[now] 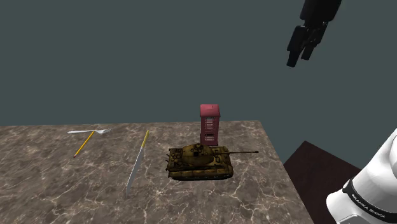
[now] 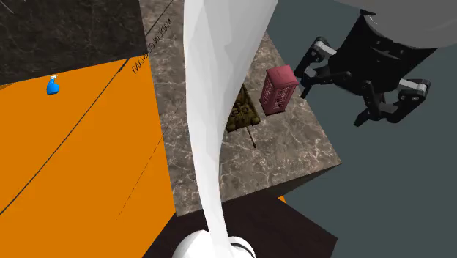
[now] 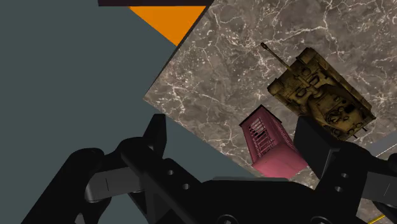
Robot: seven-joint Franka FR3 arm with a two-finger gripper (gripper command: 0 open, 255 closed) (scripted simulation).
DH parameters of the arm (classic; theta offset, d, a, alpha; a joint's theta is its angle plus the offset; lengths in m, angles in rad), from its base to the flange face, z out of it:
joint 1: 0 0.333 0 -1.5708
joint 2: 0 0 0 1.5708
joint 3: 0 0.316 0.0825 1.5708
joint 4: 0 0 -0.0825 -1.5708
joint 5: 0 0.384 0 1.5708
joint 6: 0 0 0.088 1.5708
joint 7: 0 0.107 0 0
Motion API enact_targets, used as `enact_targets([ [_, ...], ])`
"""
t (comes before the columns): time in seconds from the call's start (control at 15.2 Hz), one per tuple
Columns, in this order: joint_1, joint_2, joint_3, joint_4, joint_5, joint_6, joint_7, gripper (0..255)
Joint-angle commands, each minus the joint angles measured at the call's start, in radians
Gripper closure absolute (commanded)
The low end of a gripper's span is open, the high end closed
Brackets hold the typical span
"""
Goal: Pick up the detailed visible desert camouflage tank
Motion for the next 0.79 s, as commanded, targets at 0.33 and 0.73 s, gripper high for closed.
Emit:
enact_targets([
  [0.33,0.06,0.069,0.023,-0.088,0.012,0.16,-0.091,0],
  [0.73,0.13,0.18,0.057,-0.165,0.024,0.352,-0.198,0],
])
